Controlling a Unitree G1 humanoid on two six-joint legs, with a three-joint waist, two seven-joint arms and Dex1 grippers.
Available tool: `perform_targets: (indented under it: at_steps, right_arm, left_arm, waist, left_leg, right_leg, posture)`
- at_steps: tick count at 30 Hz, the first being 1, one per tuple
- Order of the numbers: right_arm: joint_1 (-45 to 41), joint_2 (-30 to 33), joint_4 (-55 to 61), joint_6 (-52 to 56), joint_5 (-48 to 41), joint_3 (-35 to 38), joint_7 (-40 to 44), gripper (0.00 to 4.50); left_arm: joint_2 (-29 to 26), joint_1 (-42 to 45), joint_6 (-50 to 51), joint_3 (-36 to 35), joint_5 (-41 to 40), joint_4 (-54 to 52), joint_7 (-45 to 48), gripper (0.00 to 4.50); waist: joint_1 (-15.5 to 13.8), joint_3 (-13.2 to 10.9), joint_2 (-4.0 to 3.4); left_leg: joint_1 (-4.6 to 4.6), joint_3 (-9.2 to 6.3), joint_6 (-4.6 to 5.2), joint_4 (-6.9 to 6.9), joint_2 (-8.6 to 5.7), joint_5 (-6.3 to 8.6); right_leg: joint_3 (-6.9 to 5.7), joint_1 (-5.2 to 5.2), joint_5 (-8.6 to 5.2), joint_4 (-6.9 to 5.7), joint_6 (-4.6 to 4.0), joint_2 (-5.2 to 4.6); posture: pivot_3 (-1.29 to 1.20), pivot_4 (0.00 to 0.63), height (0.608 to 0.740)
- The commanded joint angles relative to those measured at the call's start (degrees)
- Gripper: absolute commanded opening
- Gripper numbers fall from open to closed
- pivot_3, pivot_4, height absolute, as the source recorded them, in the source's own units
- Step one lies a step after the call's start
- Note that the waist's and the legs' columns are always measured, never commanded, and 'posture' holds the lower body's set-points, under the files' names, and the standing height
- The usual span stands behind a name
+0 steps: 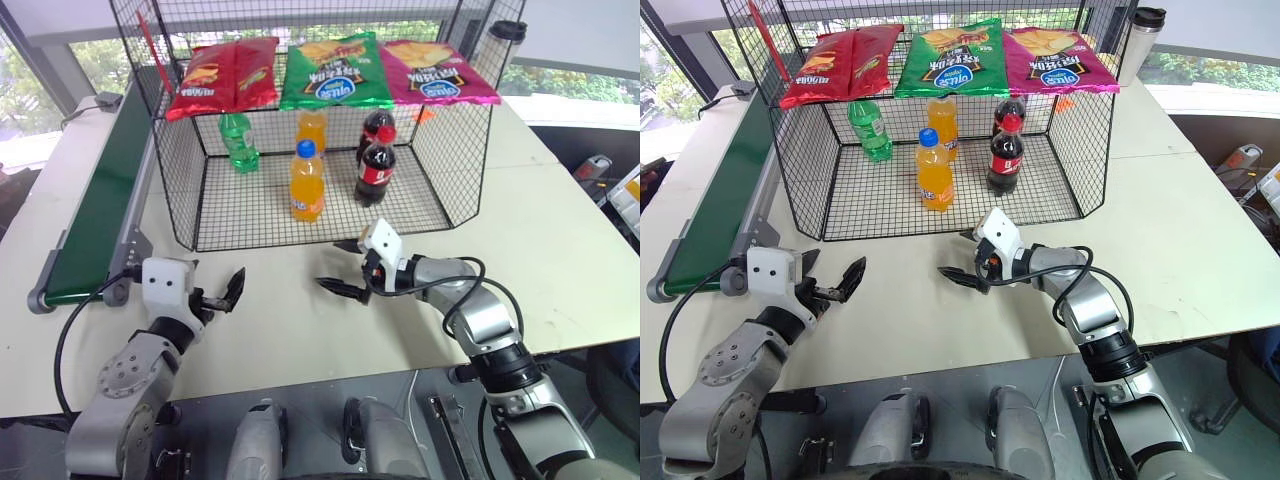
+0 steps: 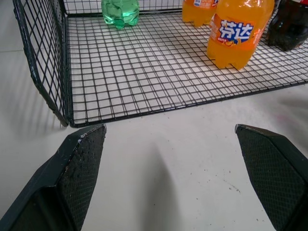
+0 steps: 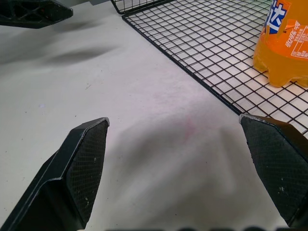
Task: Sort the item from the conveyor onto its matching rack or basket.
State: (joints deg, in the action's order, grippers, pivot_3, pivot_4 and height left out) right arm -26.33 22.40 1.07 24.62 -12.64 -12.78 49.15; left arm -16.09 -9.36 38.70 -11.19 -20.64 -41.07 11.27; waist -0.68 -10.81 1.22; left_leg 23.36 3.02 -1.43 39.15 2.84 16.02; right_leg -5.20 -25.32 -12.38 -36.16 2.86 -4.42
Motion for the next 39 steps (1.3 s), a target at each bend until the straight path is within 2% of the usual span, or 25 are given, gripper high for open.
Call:
perform_targets:
  at_steps: [1, 39]
  right_arm:
    - [-0.3, 0.1, 2.3, -0.7, -1.0, 1.0, 0.3, 4.50]
    - [-0.2, 0.1, 2.2, -0.7, -0.8, 1.0, 0.3, 4.50]
  left_arm:
    - [-0.1, -0.3, -2.0, -0.6, -0.3, -2.3, 0.3, 4.46]
    - [-1.0, 0.3, -1.7, 0.8, 0.8, -1.7, -0.7, 4.46]
  waist:
    - [0.0, 0.0, 0.00]
    - [0.0, 0.0, 0.00]
  left_leg:
    - [0.00, 0.00, 0.00, 0.00, 0.00, 0.00]
    - [0.00, 0.00, 0.00, 0.00, 0.00, 0.00]
  right_leg:
    - [0.00, 0.00, 0.00, 0.00, 0.00, 0.00]
    - [0.00, 0.00, 0.00, 0.00, 0.00, 0.00]
  posture:
    - [0.00, 0.150, 0.740]
    - [0.00, 0.150, 0.740]
